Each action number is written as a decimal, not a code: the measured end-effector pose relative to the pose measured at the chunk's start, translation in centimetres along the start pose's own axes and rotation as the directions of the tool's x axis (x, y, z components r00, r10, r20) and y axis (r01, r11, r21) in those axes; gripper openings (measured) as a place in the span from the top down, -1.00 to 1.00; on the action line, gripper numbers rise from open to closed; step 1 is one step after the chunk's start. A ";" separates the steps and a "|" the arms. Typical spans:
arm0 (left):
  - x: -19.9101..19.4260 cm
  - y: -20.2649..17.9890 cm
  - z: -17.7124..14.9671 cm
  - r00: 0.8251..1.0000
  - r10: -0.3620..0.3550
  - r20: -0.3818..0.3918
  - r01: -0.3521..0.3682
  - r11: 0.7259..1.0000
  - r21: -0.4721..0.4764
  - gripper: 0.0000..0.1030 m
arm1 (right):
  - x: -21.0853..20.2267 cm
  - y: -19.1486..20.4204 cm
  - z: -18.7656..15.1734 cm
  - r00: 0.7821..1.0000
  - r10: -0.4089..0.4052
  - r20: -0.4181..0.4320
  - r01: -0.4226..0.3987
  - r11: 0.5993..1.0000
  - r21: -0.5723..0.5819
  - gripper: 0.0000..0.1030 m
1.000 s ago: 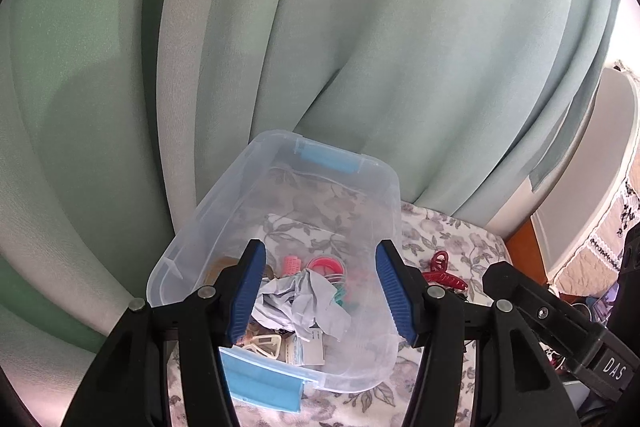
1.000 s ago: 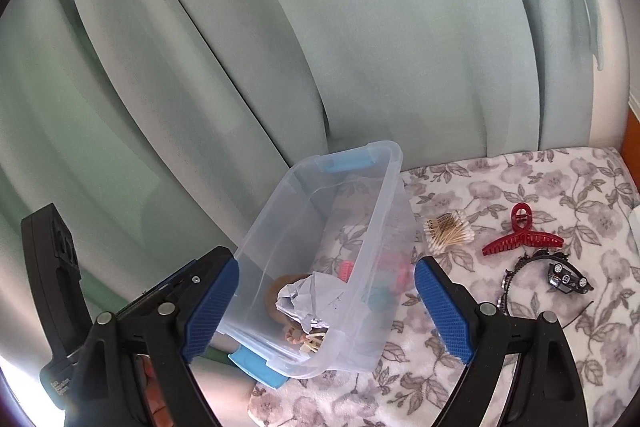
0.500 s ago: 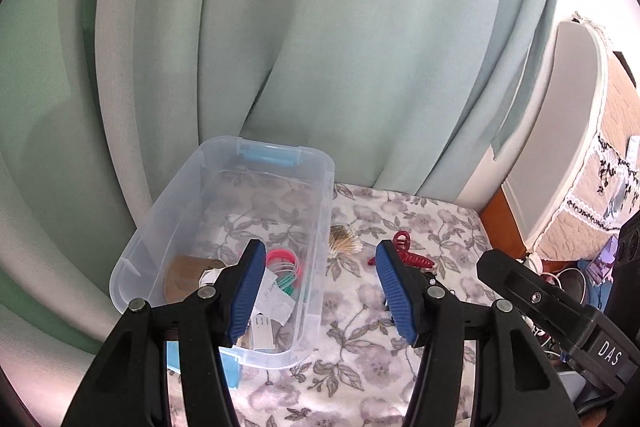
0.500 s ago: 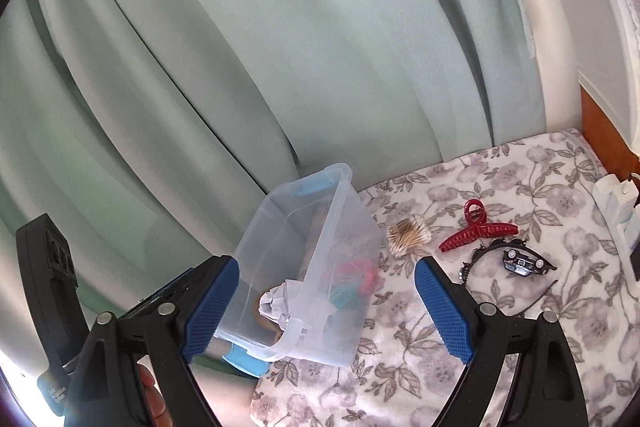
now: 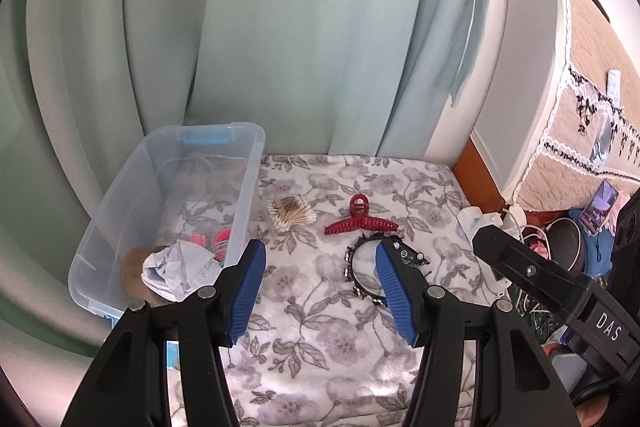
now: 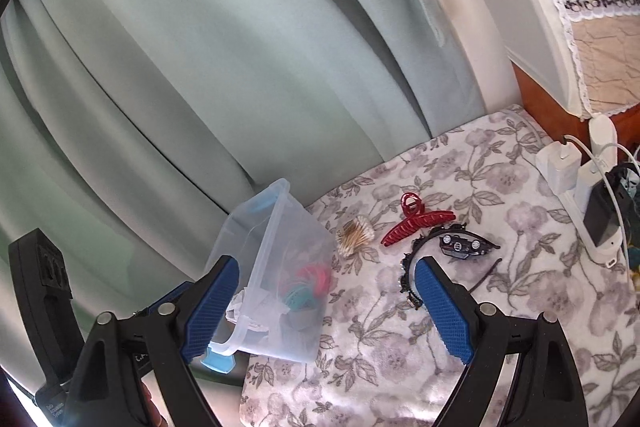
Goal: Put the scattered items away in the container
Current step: 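Move both tools back toward the cotton swabs, claw clip and headband, then grasp the black headband with the left tool while the right grasps the black toy car, then carry the headband and toy car over the clear box with both tools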
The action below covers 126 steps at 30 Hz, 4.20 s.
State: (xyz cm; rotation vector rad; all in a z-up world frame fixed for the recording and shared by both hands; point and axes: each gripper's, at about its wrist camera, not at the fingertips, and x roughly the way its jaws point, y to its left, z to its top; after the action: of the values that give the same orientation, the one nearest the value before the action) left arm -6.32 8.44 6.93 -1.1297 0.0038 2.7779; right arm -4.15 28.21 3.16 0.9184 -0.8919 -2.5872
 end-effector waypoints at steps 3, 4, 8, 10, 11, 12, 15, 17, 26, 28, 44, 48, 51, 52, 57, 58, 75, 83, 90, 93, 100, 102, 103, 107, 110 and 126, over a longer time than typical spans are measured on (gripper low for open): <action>0.8 -1.4 -0.4 1.000 -0.001 -0.027 0.001 1.000 0.023 -0.14 | -0.2 -1.6 0.0 1.000 -0.024 -0.009 0.024 0.999 0.031 -0.78; 1.2 -1.8 -0.6 0.999 -0.002 -0.037 0.003 1.000 0.029 -0.14 | -0.2 -2.1 0.0 0.999 -0.032 -0.013 0.032 0.999 0.040 -0.78; 2.5 -2.8 -1.2 0.996 -0.004 -0.084 0.008 0.999 0.049 -0.14 | -0.1 -3.8 -0.3 0.998 -0.053 -0.034 0.056 0.996 0.075 -0.78; 3.2 -3.1 -1.5 0.994 -0.006 -0.109 0.013 0.998 0.060 -0.14 | 0.1 -4.5 -0.4 0.997 -0.062 -0.045 0.066 0.994 0.087 -0.78; 3.6 -3.2 -1.6 0.993 -0.006 -0.120 0.013 0.998 0.063 -0.14 | 0.2 -4.8 -0.5 0.997 -0.066 -0.051 0.070 0.993 0.092 -0.78; 3.9 -3.3 -1.8 0.991 -0.004 -0.131 0.013 0.998 0.064 -0.14 | 0.3 -5.1 -0.6 0.996 -0.068 -0.055 0.073 0.993 0.098 -0.78; 4.9 -3.4 -2.3 0.987 0.000 -0.163 0.011 0.998 0.066 -0.14 | 0.7 -6.0 -0.9 0.994 -0.079 -0.072 0.087 0.990 0.110 -0.78; 5.7 -3.4 -2.7 0.982 0.003 -0.190 0.009 0.998 0.064 -0.14 | 0.9 -6.6 -1.2 0.993 -0.085 -0.084 0.095 0.988 0.120 -0.78; 10.2 -3.7 -5.0 0.947 0.020 -0.321 0.010 0.996 0.089 -0.14 | 2.5 -10.9 -2.7 0.973 -0.169 -0.155 0.197 0.962 0.188 -0.78; 11.6 -3.9 -5.4 0.936 0.016 -0.351 0.016 0.996 0.087 -0.14 | 3.0 -11.8 -3.0 0.968 -0.180 -0.176 0.215 0.956 0.201 -0.78; 22.4 -4.7 -5.9 0.884 -0.010 -0.468 0.019 1.000 0.015 -0.09 | 8.0 -12.2 -1.0 0.938 -0.260 -0.227 0.247 0.965 -0.088 -0.77; 23.5 -4.3 -5.9 0.880 -0.020 -0.474 0.019 1.000 -0.007 0.12 | 10.1 -12.1 -0.6 0.932 -0.257 -0.256 0.219 0.961 -0.170 -0.61; 24.1 -4.0 -6.0 0.878 -0.025 -0.477 0.021 1.000 -0.014 0.25 | 11.8 -12.2 -0.5 0.921 -0.264 -0.288 0.203 0.953 -0.223 -0.58; 24.2 -4.0 -6.0 0.878 -0.029 -0.478 0.023 1.000 -0.017 0.26 | 12.4 -12.2 -0.5 0.918 -0.261 -0.300 0.192 0.952 -0.239 -0.55; 24.8 -3.7 -6.1 0.881 -0.047 -0.471 0.038 0.999 -0.028 0.28 | 14.3 -12.1 -0.5 0.902 -0.273 -0.334 0.172 0.937 -0.303 -0.44; 24.8 -3.7 -6.1 0.882 -0.047 -0.469 0.041 0.999 -0.024 0.29 | 14.6 -12.1 -0.4 0.900 -0.272 -0.339 0.165 0.935 -0.313 -0.43; 25.8 -3.4 -5.7 0.905 -0.051 -0.421 0.051 0.999 -0.013 0.51 | 18.5 -12.0 -0.8 0.877 -0.299 -0.375 0.140 0.907 -0.396 0.23; 25.5 -2.8 -5.7 0.907 -0.045 -0.418 0.037 0.999 -0.026 0.72 | 16.3 -12.1 -0.8 0.911 -0.207 -0.356 0.110 0.956 -0.273 0.45; 24.1 -2.1 -6.7 0.901 -0.024 -0.434 0.005 0.999 -0.045 0.72 | 12.5 -13.0 -1.4 0.940 -0.137 -0.312 0.100 0.986 -0.133 0.46; 23.1 -1.6 -7.2 0.898 -0.011 -0.439 -0.015 0.998 -0.057 0.73 | 10.8 -13.2 -1.8 0.949 -0.113 -0.295 0.094 0.993 -0.076 0.46; 20.2 -1.1 -7.2 0.911 0.012 -0.413 -0.038 0.998 -0.056 0.73 | 7.4 -12.7 -2.2 0.962 -0.094 -0.258 0.092 0.996 -0.021 0.46; 19.2 -0.9 -7.1 0.915 0.013 -0.404 -0.041 0.997 -0.062 0.73 | 6.5 -12.4 -2.1 0.966 -0.085 -0.244 0.082 0.996 -0.020 0.46; 18.8 -0.8 -7.0 0.917 0.013 -0.398 -0.042 0.997 -0.065 0.73 | 6.1 -12.2 -2.2 0.968 -0.085 -0.238 0.082 0.996 -0.022 0.46; 17.2 -0.9 -6.6 0.928 0.013 -0.371 -0.042 0.997 -0.070 0.73 | 4.6 -11.5 -2.2 0.974 -0.080 -0.212 0.077 0.997 -0.025 0.46; 16.2 -1.0 -6.1 0.937 0.007 -0.350 -0.035 0.997 -0.073 0.73 | 3.6 -11.0 -2.1 0.979 -0.072 -0.191 0.068 0.997 -0.024 0.46; 8.1 -1.8 -3.0 0.979 -0.068 -0.190 0.053 0.995 -0.082 0.73 | -0.6 -7.2 -1.0 0.996 -0.049 -0.072 0.044 0.997 -0.062 0.46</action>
State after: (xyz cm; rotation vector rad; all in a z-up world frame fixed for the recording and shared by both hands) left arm -9.77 11.09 -0.78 -1.3890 -0.1148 2.6256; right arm -3.27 33.61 -1.73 1.0213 -0.7779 -2.5857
